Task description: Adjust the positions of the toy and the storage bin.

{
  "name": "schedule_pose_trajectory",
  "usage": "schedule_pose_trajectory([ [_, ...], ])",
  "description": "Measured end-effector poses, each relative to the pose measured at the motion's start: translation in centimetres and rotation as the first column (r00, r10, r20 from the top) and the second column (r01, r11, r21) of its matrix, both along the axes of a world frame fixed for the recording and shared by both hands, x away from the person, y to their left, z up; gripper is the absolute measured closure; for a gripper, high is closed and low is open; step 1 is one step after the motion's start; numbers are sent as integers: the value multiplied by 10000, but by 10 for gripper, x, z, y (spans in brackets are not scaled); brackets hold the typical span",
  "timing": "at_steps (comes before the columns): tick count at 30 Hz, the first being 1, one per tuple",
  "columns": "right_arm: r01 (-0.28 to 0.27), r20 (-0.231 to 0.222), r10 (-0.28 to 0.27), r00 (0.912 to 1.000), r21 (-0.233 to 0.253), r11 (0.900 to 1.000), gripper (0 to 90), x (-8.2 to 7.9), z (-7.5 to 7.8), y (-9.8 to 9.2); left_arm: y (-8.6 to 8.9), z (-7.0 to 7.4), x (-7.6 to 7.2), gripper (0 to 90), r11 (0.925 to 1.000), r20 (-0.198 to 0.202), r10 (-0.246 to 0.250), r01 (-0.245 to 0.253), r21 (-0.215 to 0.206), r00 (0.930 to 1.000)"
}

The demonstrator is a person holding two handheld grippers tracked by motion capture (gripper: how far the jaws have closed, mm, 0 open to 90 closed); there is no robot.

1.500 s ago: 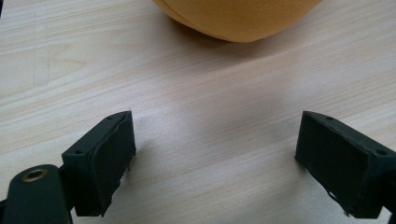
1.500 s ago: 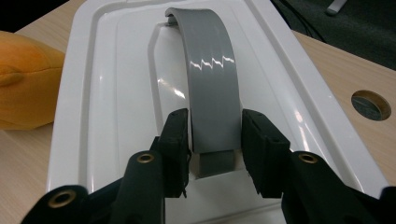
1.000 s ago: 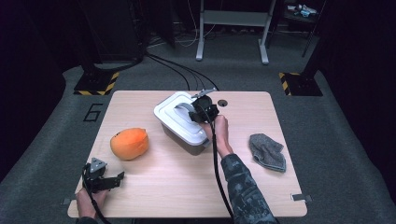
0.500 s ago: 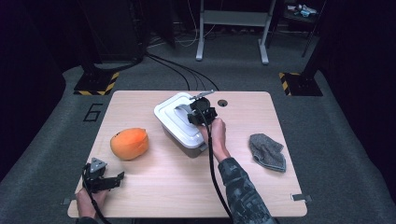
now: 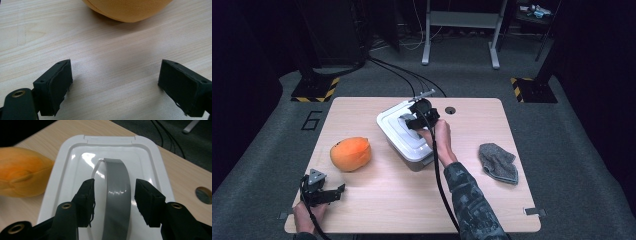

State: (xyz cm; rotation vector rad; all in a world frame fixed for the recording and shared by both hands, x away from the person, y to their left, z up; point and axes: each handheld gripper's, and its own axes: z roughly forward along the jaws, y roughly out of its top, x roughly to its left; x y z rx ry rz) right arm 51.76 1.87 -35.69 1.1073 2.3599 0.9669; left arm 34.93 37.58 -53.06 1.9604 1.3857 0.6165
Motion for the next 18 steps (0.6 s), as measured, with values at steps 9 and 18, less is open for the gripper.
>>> schedule_pose_trajectory([
  [9,244,-63,-247,9997,-353,9991,656,9,-3,7,-1,-1,0,120,10000,121,41,-41,-3,9999],
  [18,874,-354,-880,9955,-188,9960,664,2,-2,13,-1,-1,0,120,10000,148,63,-63,-24,9999],
])
